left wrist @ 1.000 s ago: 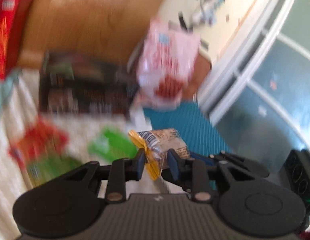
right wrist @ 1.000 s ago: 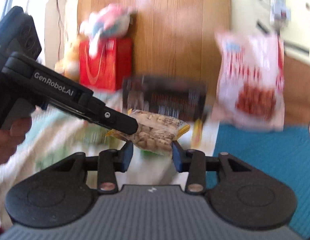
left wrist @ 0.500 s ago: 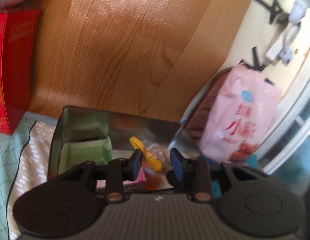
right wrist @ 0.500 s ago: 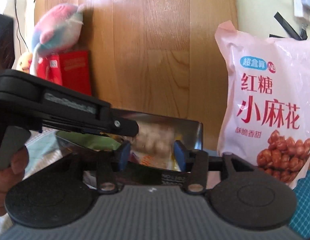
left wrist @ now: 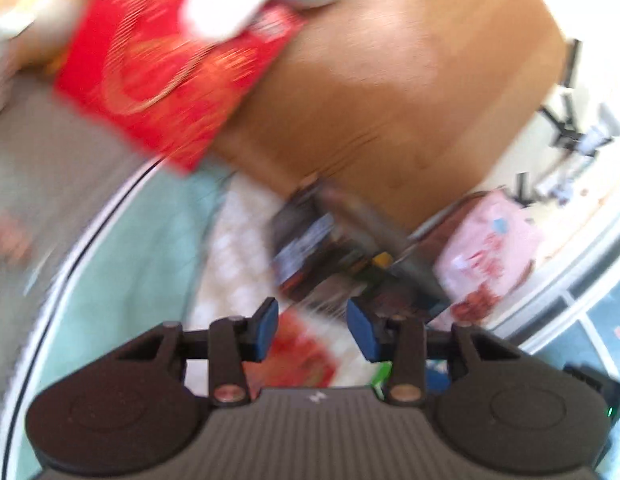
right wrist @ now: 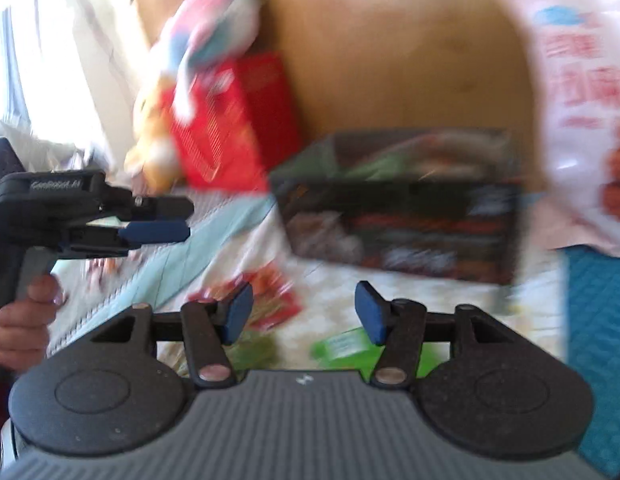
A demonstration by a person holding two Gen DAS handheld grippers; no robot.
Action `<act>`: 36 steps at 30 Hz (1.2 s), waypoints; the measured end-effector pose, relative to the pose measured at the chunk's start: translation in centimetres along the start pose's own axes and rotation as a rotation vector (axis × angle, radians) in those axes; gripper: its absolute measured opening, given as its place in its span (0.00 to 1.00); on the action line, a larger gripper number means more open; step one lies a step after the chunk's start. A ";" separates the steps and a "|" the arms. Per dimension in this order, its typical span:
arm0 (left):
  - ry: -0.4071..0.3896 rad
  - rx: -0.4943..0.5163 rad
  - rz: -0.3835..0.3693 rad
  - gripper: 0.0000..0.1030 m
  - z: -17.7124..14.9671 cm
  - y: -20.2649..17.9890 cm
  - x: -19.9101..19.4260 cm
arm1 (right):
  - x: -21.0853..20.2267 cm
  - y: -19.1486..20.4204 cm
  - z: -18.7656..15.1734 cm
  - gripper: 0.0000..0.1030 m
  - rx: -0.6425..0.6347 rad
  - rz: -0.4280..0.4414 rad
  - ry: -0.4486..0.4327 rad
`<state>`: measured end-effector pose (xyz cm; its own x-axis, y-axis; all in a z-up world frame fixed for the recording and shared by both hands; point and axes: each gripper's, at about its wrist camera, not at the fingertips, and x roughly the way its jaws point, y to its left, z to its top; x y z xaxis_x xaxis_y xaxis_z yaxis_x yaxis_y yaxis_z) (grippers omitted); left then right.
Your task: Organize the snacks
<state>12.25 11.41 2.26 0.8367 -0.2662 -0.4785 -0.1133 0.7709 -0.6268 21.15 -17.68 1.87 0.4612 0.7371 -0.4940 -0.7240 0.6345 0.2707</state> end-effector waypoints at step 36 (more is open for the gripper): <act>0.268 0.383 -0.282 0.28 -12.4 -14.5 3.3 | -12.9 1.6 -11.3 0.11 0.215 -0.339 -0.143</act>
<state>10.01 -7.87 2.12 0.6349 -0.5928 -0.4955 0.3412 0.7906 -0.5085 8.25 -28.80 -0.71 0.7323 0.4940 -0.4687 -0.4029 0.8692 0.2867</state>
